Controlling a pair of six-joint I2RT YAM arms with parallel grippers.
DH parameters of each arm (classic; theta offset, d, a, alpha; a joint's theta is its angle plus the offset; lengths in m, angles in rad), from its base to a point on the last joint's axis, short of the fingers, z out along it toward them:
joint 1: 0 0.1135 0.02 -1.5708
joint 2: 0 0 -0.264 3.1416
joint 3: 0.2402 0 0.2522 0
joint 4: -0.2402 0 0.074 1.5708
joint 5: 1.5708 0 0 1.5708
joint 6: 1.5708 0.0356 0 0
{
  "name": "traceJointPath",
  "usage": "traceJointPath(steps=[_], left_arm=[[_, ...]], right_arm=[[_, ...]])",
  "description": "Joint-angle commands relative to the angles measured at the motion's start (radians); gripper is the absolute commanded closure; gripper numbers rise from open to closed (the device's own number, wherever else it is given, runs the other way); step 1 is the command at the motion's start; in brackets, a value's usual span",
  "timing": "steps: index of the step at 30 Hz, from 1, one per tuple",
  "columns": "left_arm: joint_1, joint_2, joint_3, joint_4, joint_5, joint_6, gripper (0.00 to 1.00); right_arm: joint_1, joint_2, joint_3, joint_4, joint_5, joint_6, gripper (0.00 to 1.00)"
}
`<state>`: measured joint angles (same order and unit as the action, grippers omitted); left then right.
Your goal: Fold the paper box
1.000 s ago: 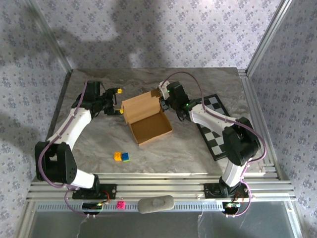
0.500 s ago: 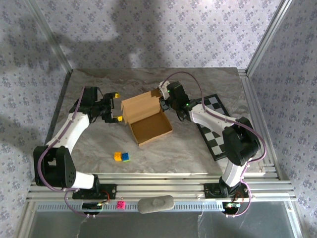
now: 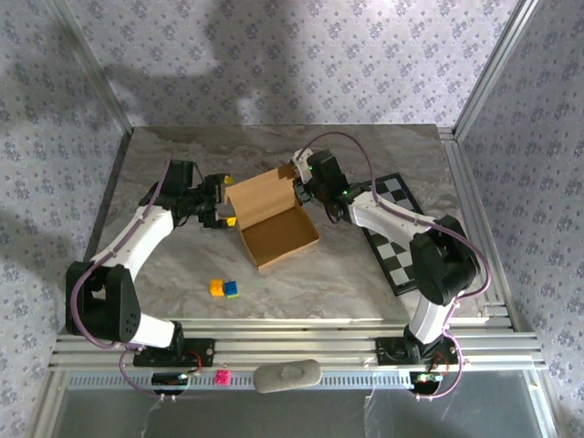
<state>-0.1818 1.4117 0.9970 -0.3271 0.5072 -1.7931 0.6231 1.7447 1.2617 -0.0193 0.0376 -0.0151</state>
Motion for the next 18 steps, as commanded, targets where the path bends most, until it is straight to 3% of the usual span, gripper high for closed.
traceJointPath(steps=[1,11,18], left_arm=[[-0.004,-0.012,-0.018,0.018,0.013,-0.206,0.11],[-0.02,0.021,-0.015,0.027,0.004,-0.196,0.54],[-0.025,-0.004,-0.057,0.014,0.004,-0.183,0.66]], right_arm=[[0.012,-0.009,0.008,-0.016,-0.007,0.023,1.0],[0.017,-0.034,-0.026,-0.005,-0.018,0.063,1.0],[0.028,-0.049,-0.046,-0.008,-0.034,0.136,1.0]])
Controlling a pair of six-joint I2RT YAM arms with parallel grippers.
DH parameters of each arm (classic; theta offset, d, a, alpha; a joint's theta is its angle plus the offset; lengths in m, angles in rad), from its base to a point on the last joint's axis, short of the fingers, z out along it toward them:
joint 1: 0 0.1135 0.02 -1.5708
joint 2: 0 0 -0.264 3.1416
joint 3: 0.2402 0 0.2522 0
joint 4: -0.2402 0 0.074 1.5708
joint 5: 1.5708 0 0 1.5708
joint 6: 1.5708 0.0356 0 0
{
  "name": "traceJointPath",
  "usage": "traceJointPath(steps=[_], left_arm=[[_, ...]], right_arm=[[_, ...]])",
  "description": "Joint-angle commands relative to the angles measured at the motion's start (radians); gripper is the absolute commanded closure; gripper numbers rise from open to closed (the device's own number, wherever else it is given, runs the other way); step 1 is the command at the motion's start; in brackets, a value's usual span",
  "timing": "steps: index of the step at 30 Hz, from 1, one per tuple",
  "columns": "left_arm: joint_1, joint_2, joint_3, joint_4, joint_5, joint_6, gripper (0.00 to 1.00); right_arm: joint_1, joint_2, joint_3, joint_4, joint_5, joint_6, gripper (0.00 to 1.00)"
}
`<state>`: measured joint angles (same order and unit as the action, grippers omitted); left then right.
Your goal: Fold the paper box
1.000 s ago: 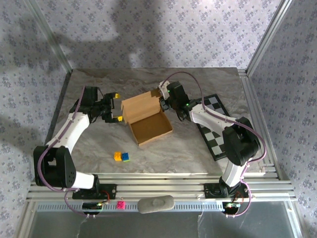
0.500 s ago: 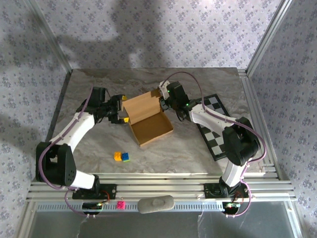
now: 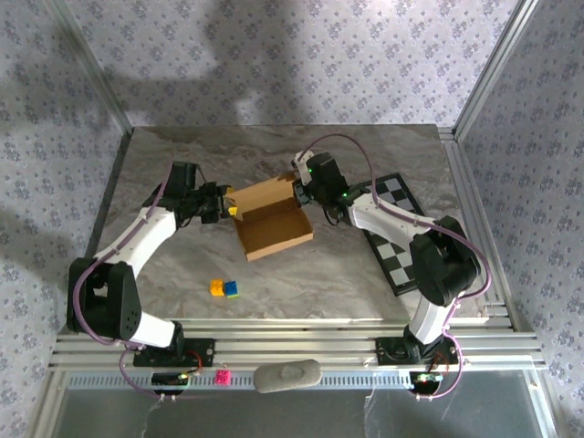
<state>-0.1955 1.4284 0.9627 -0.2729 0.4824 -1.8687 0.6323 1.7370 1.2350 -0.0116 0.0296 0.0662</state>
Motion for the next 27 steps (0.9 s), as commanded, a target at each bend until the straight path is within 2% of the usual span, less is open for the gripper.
traceJointPath(steps=[1,5,10,17,23,27], left_arm=[[-0.013,-0.025,-0.029,-0.041,0.027,-0.105,0.67],[-0.017,-0.042,-0.041,-0.07,0.014,-0.068,0.73],[-0.019,-0.054,-0.037,-0.097,-0.004,-0.012,0.75],[-0.028,-0.038,-0.032,-0.137,-0.009,0.062,0.78],[-0.036,-0.041,-0.05,-0.142,-0.018,0.088,0.78],[-0.036,-0.044,-0.044,-0.158,-0.022,0.1,0.77]], right_arm=[[0.021,-0.046,-0.024,-0.017,-0.024,0.062,1.0],[0.029,-0.074,-0.034,-0.04,-0.031,0.112,0.95],[0.029,-0.134,-0.091,-0.082,-0.081,0.169,0.81],[0.02,-0.238,-0.101,-0.184,-0.179,0.221,0.7],[0.014,-0.362,-0.115,-0.224,-0.241,0.26,0.5],[-0.024,-0.426,-0.08,-0.278,-0.148,0.324,0.33]])
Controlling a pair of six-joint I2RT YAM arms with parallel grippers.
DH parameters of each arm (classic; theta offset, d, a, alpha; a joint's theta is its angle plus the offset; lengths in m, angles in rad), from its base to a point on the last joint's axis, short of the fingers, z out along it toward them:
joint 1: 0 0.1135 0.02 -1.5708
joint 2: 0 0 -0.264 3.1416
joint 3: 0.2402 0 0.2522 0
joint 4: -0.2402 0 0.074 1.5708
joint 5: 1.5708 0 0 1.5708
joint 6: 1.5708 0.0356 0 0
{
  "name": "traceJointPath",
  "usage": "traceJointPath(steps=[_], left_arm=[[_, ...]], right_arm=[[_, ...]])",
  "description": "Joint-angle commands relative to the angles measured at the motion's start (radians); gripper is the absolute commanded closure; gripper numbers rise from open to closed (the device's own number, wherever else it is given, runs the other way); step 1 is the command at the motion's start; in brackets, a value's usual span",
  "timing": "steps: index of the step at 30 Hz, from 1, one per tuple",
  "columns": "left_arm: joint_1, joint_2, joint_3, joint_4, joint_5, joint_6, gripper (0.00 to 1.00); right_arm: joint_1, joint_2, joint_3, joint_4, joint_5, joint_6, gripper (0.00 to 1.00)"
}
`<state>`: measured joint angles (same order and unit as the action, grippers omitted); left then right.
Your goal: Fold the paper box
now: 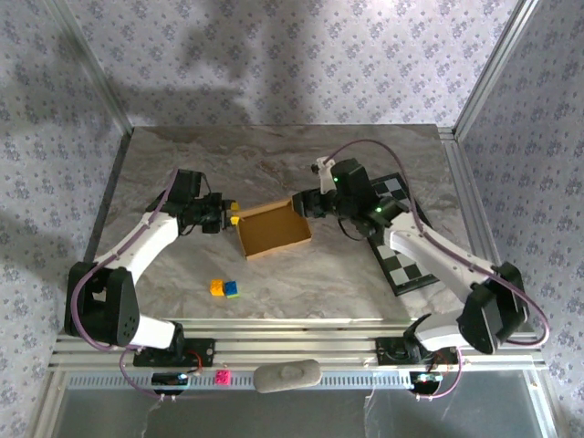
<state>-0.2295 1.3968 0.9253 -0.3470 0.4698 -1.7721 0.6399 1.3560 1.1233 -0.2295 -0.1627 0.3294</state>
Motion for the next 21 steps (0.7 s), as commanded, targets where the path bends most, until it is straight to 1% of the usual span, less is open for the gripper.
traceJointPath(steps=[1,2,3,5,7,9,11,12,16,18,21], left_arm=[[-0.002,-0.015,-0.003,-0.085,-0.01,0.005,0.76],[-0.002,-0.016,0.0,-0.086,-0.011,0.007,0.75],[-0.002,-0.015,0.003,-0.089,-0.01,0.007,0.74],[-0.002,-0.017,0.01,-0.083,-0.01,0.002,0.73],[-0.001,-0.014,0.015,-0.069,-0.004,-0.01,0.73],[0.002,-0.008,0.029,-0.067,0.001,-0.015,0.73],[0.008,-0.005,0.043,-0.067,0.003,-0.014,0.72],[0.01,-0.003,0.052,-0.067,0.003,-0.015,0.72],[0.022,0.011,0.078,-0.069,0.017,-0.016,0.71],[0.027,0.019,0.089,-0.068,0.026,-0.018,0.67],[0.03,0.024,0.102,-0.073,0.03,-0.014,0.65]], right_arm=[[-0.053,-0.052,0.038,-0.065,0.082,0.088,0.29],[-0.082,-0.045,0.052,-0.079,0.127,0.128,0.24],[-0.116,-0.022,0.087,-0.1,0.14,0.163,0.24],[-0.185,0.062,0.176,-0.164,0.115,0.216,0.24],[-0.234,0.167,0.286,-0.236,0.07,0.264,0.24],[-0.282,0.305,0.411,-0.321,-0.03,0.341,0.25],[-0.308,0.426,0.519,-0.42,-0.107,0.379,0.27],[-0.314,0.493,0.602,-0.483,-0.131,0.393,0.28],[-0.313,0.708,0.826,-0.662,-0.236,0.427,0.3],[-0.303,0.756,0.861,-0.685,-0.287,0.45,0.29],[-0.287,0.758,0.833,-0.631,-0.316,0.492,0.29]])
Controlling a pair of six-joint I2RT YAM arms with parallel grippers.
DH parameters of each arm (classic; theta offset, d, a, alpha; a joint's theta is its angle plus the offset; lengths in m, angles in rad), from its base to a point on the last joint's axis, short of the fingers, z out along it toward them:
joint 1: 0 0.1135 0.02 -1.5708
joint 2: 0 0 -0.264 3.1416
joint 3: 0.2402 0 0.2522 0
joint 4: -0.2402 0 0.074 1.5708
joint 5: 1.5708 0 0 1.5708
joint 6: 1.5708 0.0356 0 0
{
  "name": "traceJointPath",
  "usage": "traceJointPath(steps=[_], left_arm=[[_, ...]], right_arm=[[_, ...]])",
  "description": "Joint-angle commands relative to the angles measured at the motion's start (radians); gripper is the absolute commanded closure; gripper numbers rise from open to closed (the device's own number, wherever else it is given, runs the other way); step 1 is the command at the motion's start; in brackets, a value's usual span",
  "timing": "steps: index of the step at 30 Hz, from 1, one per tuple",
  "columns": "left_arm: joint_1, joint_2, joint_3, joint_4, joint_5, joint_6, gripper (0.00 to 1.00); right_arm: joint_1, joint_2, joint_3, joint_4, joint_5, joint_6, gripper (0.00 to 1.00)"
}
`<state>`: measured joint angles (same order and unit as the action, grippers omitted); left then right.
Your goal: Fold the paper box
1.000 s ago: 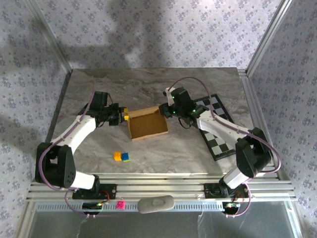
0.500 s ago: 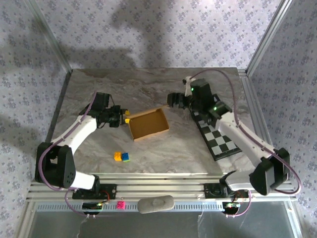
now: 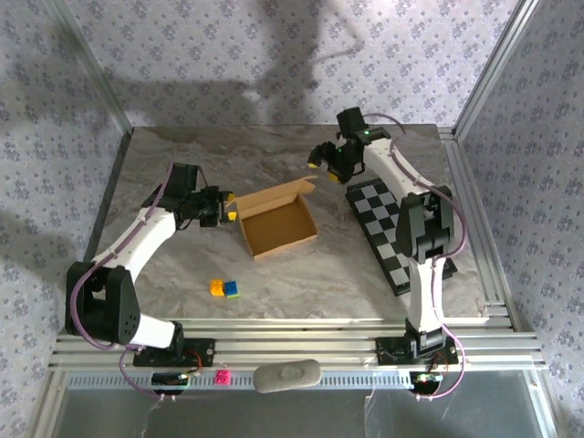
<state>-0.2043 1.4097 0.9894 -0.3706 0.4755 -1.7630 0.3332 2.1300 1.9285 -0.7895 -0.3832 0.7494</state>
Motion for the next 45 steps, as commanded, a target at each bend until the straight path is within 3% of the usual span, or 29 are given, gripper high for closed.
traceJointPath(steps=[1,14,31,45], left_arm=[[0.005,0.012,0.037,-0.051,0.026,-0.021,0.65],[0.003,0.053,0.045,-0.022,0.048,-0.023,0.65],[-0.016,0.079,0.055,-0.002,0.048,-0.029,0.65],[-0.037,0.044,0.004,-0.037,0.029,0.017,0.65]], right_arm=[[0.021,-0.014,0.022,-0.058,-0.103,0.085,0.29],[0.024,0.031,0.01,0.014,-0.2,0.145,0.34],[0.072,-0.026,-0.078,0.052,-0.271,0.224,0.32],[0.097,-0.071,-0.173,0.044,-0.234,0.202,0.5]])
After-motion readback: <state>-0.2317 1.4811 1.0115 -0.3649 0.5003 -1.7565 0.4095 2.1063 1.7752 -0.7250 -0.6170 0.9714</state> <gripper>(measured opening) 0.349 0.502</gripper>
